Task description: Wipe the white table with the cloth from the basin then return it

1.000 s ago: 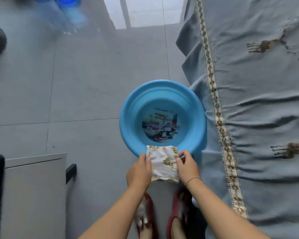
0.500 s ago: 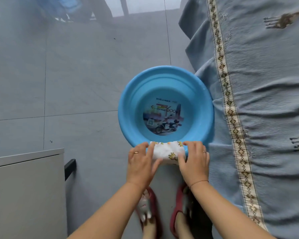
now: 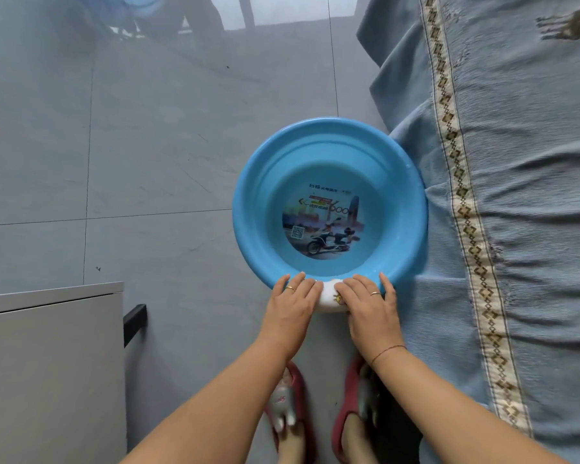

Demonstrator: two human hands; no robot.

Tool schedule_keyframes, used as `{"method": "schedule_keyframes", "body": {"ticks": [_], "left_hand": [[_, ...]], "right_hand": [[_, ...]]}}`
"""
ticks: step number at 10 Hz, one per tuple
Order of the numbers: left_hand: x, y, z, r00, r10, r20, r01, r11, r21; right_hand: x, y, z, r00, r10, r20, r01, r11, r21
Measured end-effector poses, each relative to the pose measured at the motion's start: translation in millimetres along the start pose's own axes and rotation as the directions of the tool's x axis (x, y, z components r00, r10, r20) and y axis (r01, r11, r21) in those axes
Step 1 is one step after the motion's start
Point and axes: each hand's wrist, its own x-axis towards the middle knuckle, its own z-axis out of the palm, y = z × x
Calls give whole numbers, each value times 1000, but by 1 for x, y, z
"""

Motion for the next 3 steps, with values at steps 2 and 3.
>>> {"method": "schedule_keyframes", "body": {"ticks": [2,3], "left_hand": [[-20,-9,-39,957,-71,282,57,997,56],[-36,-16,-85,964,-115,238,114,993,15]], "right_hand": [[-1,-3,-45,927,-7,374,15,1000,-17],[1,-9,-90,907,-4,422,22,999,-39]]}}
